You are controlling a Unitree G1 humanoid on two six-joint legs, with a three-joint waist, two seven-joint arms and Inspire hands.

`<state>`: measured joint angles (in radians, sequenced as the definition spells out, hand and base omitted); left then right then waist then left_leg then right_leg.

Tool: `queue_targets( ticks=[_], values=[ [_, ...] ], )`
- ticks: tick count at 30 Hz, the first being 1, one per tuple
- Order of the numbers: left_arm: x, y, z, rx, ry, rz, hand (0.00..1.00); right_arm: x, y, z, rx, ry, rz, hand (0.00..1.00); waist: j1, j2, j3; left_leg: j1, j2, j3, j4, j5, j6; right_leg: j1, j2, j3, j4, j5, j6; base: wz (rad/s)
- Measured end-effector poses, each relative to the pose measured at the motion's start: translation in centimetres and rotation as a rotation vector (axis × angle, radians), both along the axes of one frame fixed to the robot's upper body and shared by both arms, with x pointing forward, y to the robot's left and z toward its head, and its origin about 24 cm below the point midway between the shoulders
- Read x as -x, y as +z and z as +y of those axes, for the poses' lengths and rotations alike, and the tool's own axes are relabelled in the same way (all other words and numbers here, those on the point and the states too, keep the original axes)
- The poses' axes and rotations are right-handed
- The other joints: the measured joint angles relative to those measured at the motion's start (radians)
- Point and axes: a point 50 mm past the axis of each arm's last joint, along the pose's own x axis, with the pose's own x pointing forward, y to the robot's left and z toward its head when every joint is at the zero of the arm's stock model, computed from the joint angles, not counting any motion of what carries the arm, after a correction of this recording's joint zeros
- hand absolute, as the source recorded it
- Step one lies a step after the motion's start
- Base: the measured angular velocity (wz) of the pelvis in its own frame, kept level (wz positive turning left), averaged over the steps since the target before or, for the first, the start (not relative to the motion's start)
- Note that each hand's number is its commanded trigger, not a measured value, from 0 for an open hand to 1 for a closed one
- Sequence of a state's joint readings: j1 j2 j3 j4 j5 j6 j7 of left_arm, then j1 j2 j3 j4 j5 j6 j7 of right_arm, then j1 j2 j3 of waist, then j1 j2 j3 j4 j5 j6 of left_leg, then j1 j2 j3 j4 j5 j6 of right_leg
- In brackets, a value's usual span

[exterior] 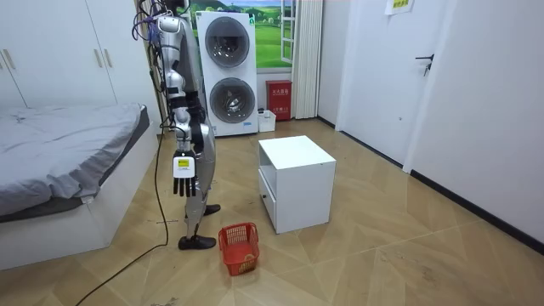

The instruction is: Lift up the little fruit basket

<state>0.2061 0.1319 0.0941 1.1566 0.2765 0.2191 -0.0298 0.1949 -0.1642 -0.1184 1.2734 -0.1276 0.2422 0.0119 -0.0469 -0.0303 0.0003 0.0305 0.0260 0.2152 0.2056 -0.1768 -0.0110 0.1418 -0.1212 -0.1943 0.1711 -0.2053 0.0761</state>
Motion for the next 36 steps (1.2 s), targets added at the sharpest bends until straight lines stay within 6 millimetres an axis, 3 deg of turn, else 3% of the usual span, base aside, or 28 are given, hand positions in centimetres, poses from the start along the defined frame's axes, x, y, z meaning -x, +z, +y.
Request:
queue_targets(
  ticks=[17,23,26,29,31,32,33,34,35,36],
  values=[
    [-0.6,-0.1,-0.3,0.016,-0.032,-0.01,0.0,-0.7,-0.2,0.4,-0.027,0.058,0.0,0.0,0.0,-0.001,0.004,0.0,0.0,0.0,0.0,-0.004,0.0,-0.001,0.0,-0.001,0.001,0.0,0.0,0.0],
    [-0.2,-0.1,-0.5,0.037,-0.05,0.002,0.0,-0.7,-0.2,0.4,-0.023,0.082,-0.001,0.0,-0.004,0.014,0.0082,-0.021,0.014,0.0,0.053,-0.042,0.005,-0.014,0.002,-0.001,0.037,0.0,0.001,0.0],
    [-0.2,-0.1,-0.5,0.038,-0.051,-0.004,0.0,-1.2,-0.1,0.2,-0.003,0.078,-0.025,0.0,-0.003,0.026,0.0069,-0.047,0.015,0.003,0.102,-0.063,0.019,-0.038,-0.006,-0.001,0.072,-0.001,0.001,0.01],
    [-1.2,-0.1,-0.3,0.028,-0.044,-0.043,0.0,-2.9,0.0,-0.3,0.037,0.077,-0.088,0.0,0.0,0.03,0.0066,-0.1,0.004,0.016,0.155,-0.072,0.044,-0.116,-0.031,0.018,0.144,0.0,0.001,-0.17],
    [-1.2,0.1,0.3,0.011,-0.008,-0.069,0.0,-6.4,0.2,-0.6,0.072,0.109,-0.189,0.0,0.003,0.039,-0.0023,-0.169,0.003,0.067,0.158,-0.08,0.076,-0.172,-0.045,0.027,0.125,0.016,0.028,-0.51],
    [-1.4,0.2,0.7,-0.002,0.005,-0.081,0.0,-7.4,0.3,-0.5,0.08,0.112,-0.22,0.0,0.0,0.042,-0.0042,-0.193,0.01,0.088,0.171,-0.08,0.089,-0.193,-0.056,0.015,0.162,-0.003,0.025,0.0],
    [-2.2,0.4,1.4,-0.027,0.017,-0.112,0.0,-8.1,0.5,-0.7,0.09,0.09,-0.26,0.0,-0.01,0.032,0.0062,-0.233,0.008,0.108,0.211,-0.093,0.111,-0.238,-0.088,-0.026,0.355,-0.06,0.015,0.36],
    [-2.5,0.6,2.2,-0.052,0.021,-0.138,0.0,-8.2,0.5,-0.7,0.095,0.034,-0.279,0.0,0.011,-0.003,0.003,-0.246,-0.014,0.127,0.22,-0.102,0.125,-0.264,-0.129,-0.033,0.57,-0.079,0.007,0.37],
    [-2.6,0.7,2.5,-0.064,0.023,-0.145,0.0,-8.6,0.6,-0.8,0.102,0.016,-0.293,0.0,0.027,-0.01,0.0057,-0.256,-0.021,0.137,0.233,-0.107,0.132,-0.266,-0.141,-0.028,0.653,-0.076,0.003,-0.1],
    [-2.7,0.8,2.8,-0.076,0.028,-0.151,0.0,-10.1,1.0,-1.1,0.123,-0.007,-0.342,0.0,0.054,-0.028,-0.0052,-0.299,-0.019,0.159,0.272,-0.127,0.149,-0.262,-0.151,-0.025,0.777,-0.056,-0.012,-0.41]
  ],
)
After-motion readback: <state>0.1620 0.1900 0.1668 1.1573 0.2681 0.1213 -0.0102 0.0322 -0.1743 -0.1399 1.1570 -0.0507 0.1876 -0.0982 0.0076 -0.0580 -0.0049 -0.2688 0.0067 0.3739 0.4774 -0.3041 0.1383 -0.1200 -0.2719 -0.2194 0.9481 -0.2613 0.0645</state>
